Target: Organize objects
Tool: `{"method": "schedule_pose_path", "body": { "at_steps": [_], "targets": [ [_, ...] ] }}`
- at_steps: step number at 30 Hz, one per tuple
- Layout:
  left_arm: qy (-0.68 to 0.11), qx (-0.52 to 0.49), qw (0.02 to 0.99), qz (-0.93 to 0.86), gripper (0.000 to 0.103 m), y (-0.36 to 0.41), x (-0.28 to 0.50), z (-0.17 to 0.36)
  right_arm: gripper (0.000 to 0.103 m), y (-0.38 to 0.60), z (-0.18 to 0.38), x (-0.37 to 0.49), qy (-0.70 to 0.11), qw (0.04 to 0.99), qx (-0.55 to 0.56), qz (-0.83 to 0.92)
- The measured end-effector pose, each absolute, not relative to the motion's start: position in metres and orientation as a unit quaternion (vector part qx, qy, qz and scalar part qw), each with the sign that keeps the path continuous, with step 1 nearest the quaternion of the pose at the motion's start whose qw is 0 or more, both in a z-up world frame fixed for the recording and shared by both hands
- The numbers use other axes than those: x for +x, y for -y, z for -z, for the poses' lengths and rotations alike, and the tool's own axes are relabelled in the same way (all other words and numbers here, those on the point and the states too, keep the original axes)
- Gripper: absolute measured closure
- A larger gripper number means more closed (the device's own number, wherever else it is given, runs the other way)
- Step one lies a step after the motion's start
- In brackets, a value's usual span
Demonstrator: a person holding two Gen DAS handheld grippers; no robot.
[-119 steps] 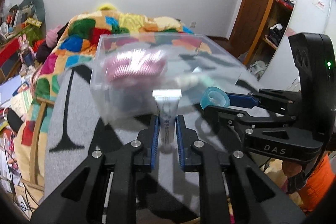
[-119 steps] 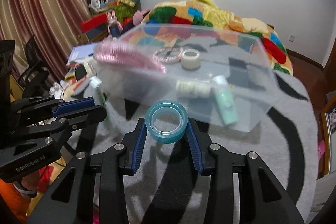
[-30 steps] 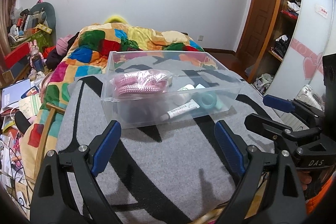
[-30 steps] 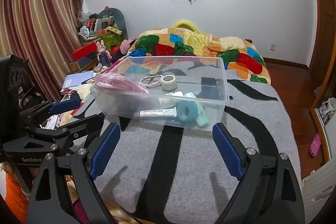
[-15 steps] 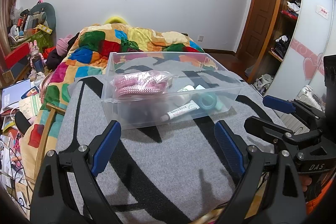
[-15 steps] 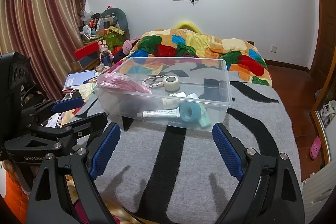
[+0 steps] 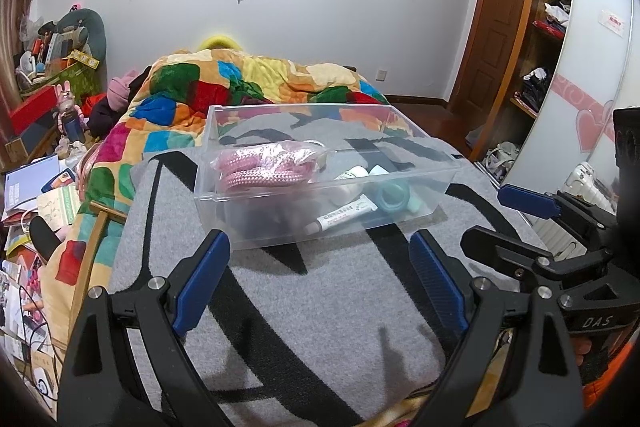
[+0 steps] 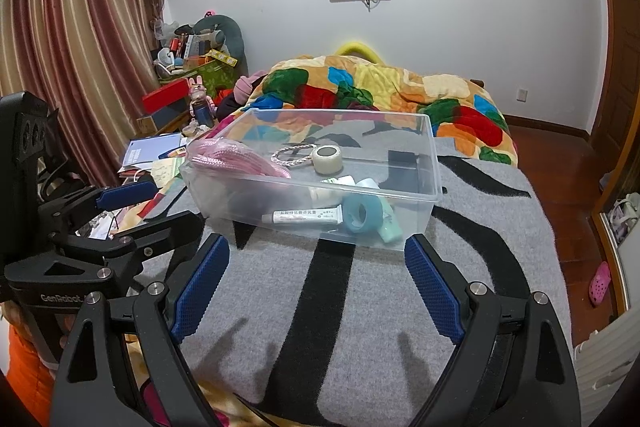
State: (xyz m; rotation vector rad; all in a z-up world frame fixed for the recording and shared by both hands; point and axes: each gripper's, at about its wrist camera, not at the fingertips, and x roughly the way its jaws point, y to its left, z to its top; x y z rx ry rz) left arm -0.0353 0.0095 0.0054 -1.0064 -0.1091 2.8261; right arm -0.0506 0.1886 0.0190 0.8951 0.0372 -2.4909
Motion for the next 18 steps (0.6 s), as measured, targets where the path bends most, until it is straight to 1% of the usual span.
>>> {"method": "schedule_pose_path", "body": {
  "at_steps": [18],
  "targets": [
    [0.033, -0.331, 0.074, -0.94, 0.01, -0.0119, -0.0308, -0.0083, 0.015, -0.1892, -0.0191, -0.0505, -0.014, 0.245, 0.328, 0.912]
  ]
}}
